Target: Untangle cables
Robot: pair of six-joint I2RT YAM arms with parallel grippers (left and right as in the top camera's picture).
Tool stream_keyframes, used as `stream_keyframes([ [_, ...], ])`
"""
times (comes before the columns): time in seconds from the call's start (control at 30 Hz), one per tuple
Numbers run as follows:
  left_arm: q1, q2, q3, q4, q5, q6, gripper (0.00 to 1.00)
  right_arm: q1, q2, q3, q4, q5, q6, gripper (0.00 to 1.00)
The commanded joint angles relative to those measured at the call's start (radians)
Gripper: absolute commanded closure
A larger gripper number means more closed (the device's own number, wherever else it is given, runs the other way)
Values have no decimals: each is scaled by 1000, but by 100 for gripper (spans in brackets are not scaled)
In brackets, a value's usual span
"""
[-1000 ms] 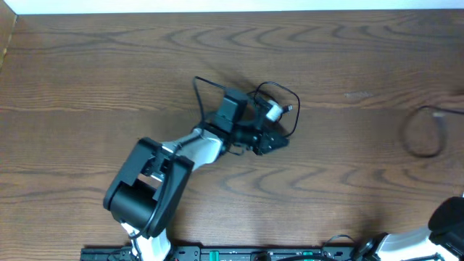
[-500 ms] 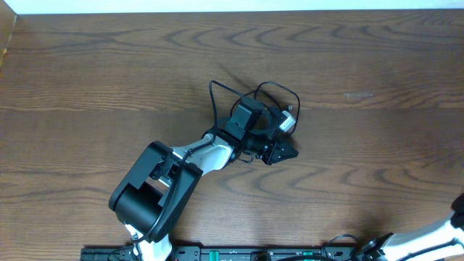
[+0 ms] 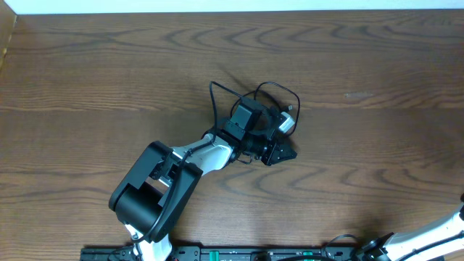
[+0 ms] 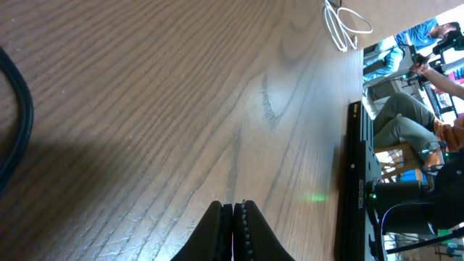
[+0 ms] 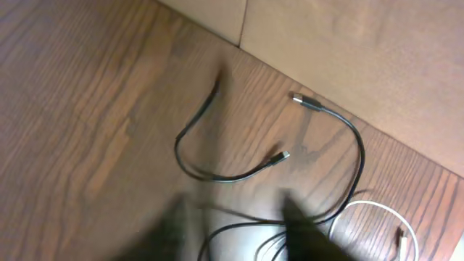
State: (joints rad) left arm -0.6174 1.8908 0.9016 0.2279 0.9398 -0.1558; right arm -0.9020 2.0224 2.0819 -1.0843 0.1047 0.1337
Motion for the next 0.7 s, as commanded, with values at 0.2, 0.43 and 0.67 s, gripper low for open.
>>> stream_keyframes([
  [0.2, -1, -10, -1, -48, -70, 18, 92, 3, -8, 9, -42, -16, 103, 1],
  [0.43, 7, -11, -1, -47, -122, 24, 91, 26, -90, 9, -41, -196, 127, 1],
  [0.67, 105, -37, -1, -48, -125, 29, 91, 137, -108, 8, -113, -281, 51, 1],
])
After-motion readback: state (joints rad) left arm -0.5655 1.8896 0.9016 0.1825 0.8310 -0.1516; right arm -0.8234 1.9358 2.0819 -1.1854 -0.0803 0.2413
